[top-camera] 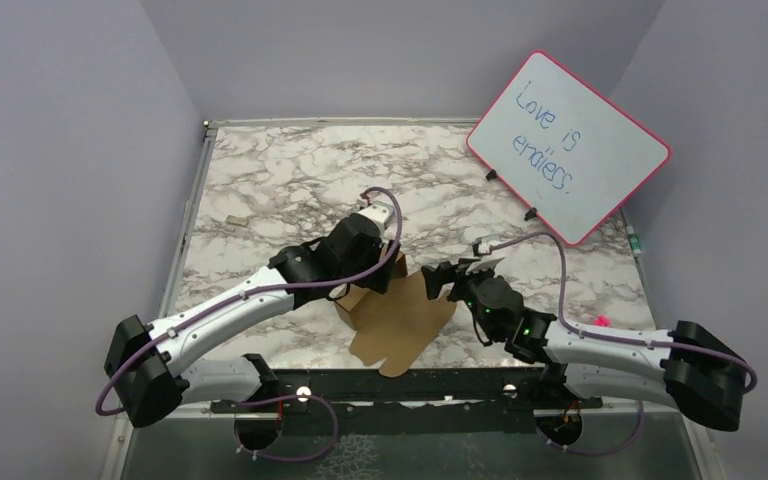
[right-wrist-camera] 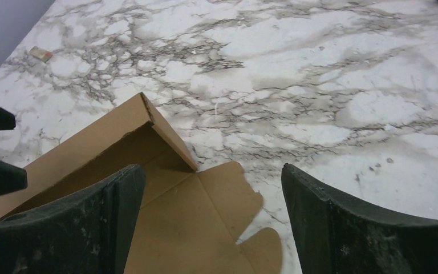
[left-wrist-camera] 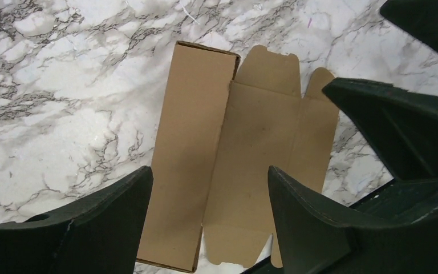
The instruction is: Fold the paper box
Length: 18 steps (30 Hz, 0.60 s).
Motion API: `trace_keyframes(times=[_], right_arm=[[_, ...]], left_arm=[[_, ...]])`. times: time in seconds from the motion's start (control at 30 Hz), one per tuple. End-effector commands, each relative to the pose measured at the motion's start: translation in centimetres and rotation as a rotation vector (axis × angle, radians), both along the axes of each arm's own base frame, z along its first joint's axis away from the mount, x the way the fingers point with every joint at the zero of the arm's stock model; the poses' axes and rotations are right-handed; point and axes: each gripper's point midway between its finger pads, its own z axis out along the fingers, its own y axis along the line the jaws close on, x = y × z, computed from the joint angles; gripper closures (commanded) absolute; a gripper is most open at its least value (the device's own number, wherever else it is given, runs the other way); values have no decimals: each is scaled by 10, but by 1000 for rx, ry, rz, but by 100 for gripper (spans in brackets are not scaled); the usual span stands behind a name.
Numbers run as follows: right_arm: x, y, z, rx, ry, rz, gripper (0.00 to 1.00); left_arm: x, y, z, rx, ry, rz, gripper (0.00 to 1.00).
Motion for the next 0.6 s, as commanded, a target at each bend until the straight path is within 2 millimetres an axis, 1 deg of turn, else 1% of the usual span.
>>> trace_keyframes(times=[0.0,0.03,0.13,0.2,0.23,0.3,0.43,0.57], right_arm=[[-12,-43,-26,-46,104,-123,5],[-14,-47,-25,-35,105,-129,5],[-20,-61,-20,20,94,-153,5],[-23,-70,-17,61,82,-173,6],[-24,-74,-12,94,65,-179,6],[-26,-81,-13,123,48,-190,6],[-30,-91,-15,146,32,-205,7],[-30,-97,-17,134,27,-216,6]], left_arm=[[0,2,-4,196,-77,68,25],[-4,-1,-7,233,-86,63,25],[0,-3,-9,313,-123,87,28],[3,-4,-9,366,-149,93,32],[4,-5,-11,394,-159,93,33],[6,-8,-17,439,-167,85,34],[9,-14,-27,516,-196,82,39],[13,-18,-38,598,-213,70,39]])
